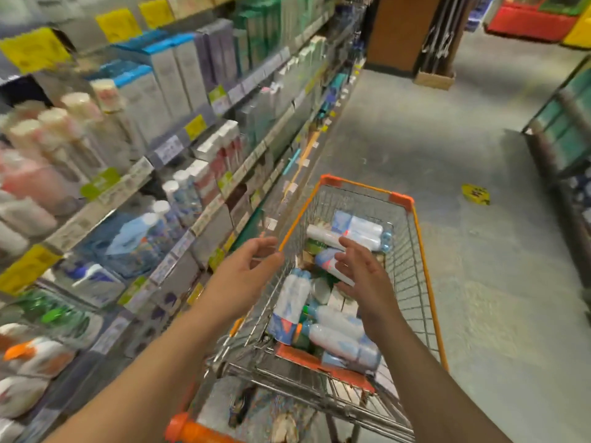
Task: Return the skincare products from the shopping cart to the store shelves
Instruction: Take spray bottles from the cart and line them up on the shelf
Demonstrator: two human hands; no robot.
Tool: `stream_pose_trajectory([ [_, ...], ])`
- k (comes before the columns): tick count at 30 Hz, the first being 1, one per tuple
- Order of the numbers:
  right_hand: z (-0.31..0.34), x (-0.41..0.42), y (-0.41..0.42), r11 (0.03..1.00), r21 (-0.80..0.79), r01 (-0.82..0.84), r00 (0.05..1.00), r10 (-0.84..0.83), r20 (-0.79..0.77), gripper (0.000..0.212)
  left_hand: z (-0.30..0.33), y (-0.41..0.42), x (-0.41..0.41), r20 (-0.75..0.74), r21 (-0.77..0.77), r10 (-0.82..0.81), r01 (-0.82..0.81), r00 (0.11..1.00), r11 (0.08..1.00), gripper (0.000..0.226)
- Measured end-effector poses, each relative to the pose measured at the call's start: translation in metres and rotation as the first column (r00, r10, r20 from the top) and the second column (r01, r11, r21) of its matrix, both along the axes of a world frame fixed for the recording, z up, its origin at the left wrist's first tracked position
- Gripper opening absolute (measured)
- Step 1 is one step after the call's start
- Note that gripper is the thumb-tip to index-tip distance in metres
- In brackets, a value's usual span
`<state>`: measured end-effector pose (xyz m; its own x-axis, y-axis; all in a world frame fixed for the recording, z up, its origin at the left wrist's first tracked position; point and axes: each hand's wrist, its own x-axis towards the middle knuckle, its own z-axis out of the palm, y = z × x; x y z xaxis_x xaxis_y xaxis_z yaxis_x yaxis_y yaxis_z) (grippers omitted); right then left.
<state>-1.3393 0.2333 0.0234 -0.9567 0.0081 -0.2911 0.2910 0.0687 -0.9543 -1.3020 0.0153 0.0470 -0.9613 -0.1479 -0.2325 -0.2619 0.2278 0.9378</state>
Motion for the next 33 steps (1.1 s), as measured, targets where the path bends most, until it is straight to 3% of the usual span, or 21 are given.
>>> stream_pose_trajectory([
  [4,-0.028,-0.016,0.016,0.999,-0.009,0.048,0.997,-0.047,0.059,0.029,-0.023,0.014,-0.014,0.094,-0.041,-0.007,0.011,0.996,0.999,0.019],
  [9,-0.054,-0.036,0.021,0.999,0.045,0.030,0.997,-0.033,0.072,0.030,-0.045,0.024,-0.039,0.164,-0.056,-0.035,0.044,0.986,0.997,0.028],
  [17,-0.143,-0.123,0.037,0.947,0.322,-0.011,0.995,-0.022,0.100,0.044,-0.115,0.050,-0.100,0.271,-0.017,-0.084,0.092,0.959,0.996,0.021],
  [21,-0.209,-0.179,0.049,0.840,0.542,-0.019,0.999,-0.001,0.036,0.051,-0.145,0.066,-0.132,0.332,-0.006,-0.116,0.125,0.936,0.992,0.021],
  [27,-0.283,-0.232,0.074,0.584,0.806,-0.095,0.995,0.054,0.078,0.070,-0.182,0.072,-0.155,0.376,-0.015,-0.105,0.119,0.921,0.993,0.022],
  [33,-0.321,-0.264,0.096,0.490,0.858,-0.156,0.987,0.050,0.152,0.086,-0.204,0.072,-0.164,0.375,-0.024,-0.062,0.077,0.925,0.997,0.019],
])
